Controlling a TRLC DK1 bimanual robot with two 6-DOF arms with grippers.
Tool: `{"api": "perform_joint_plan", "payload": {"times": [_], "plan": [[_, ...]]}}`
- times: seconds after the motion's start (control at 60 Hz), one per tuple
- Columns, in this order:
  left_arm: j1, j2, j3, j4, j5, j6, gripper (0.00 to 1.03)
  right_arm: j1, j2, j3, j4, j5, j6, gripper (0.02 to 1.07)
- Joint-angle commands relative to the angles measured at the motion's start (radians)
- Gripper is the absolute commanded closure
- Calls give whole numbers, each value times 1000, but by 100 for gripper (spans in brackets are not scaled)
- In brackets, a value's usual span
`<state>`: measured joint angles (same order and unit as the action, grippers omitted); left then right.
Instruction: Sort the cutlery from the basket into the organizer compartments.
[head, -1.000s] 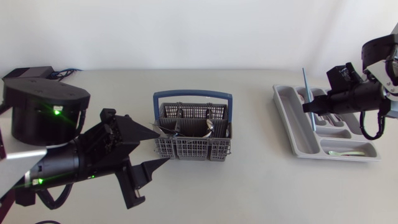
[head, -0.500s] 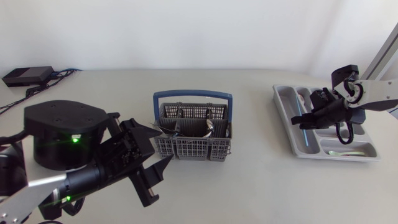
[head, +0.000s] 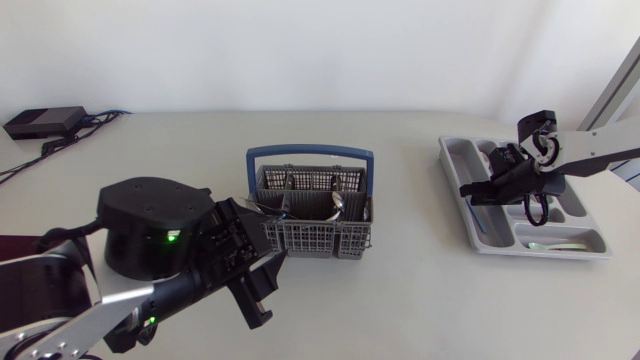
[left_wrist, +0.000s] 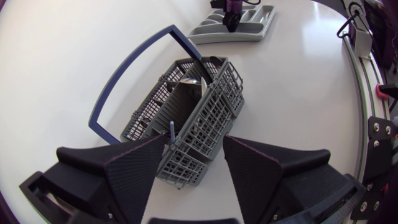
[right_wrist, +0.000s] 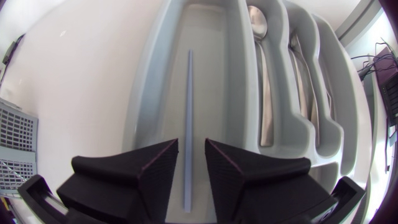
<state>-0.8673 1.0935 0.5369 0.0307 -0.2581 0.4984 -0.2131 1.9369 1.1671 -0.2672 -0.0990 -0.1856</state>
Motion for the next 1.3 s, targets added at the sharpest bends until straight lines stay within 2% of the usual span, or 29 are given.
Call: {"api": "perform_joint_plan", "payload": {"times": [0.0,0.05,0.317,0.45,0.717,0.967,1.167,1.283], "plan": [[-9,20,-25,26,-12,14,39,3,-78,-52,22,15,14,37],[-7,23,-25,32,-12,14,39,11,-119,-81,34,24,2,34],[-30,88,-35,132,-47,48,39,26,-217,-165,65,25,-37,34],[-22,137,-45,224,-58,100,44,44,-243,-198,80,25,-41,34],[-4,206,-46,322,-93,143,49,83,-293,-233,85,35,-41,34],[34,247,-17,351,-95,149,60,113,-332,-262,95,39,-43,34],[34,276,3,373,-98,147,61,126,-349,-274,97,41,-46,34],[36,299,18,391,-99,146,67,127,-354,-280,98,41,-49,34]]}}
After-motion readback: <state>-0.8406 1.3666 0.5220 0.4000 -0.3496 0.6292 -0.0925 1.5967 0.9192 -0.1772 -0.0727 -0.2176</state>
